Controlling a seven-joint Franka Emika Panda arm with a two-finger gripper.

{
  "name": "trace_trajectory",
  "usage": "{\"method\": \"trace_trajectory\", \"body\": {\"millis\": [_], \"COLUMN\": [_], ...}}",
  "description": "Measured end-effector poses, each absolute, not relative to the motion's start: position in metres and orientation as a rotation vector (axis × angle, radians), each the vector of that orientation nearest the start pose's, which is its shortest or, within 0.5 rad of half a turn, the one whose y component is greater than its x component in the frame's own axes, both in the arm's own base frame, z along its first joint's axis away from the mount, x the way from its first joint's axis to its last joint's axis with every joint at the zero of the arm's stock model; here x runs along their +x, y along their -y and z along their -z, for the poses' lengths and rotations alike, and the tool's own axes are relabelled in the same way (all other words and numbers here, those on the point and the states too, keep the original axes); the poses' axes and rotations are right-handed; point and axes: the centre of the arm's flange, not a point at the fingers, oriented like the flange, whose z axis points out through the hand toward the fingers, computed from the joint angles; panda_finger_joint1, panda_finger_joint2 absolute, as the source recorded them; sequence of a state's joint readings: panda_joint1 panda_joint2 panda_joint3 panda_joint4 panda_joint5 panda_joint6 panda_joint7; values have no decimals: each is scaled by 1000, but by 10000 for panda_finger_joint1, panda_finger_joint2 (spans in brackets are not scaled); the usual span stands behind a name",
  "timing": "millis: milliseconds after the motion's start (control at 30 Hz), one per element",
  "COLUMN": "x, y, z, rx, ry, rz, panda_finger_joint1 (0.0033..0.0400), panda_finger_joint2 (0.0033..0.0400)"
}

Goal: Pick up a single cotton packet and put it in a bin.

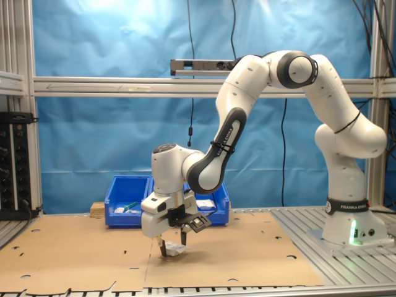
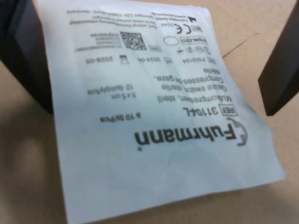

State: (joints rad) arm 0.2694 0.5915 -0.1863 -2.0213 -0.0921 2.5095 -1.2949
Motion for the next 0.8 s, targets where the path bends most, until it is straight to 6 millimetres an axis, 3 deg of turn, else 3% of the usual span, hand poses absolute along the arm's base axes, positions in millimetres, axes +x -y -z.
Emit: {"method": "trace_trajectory", "body": {"millis": [800], "x": [586], "y": [-44], "z": [-149], "rx": [-2372], "ry": [2150], "rz": [-271], "panda_finger_joint1": [400], "panda_finger_joint2": [400]}}
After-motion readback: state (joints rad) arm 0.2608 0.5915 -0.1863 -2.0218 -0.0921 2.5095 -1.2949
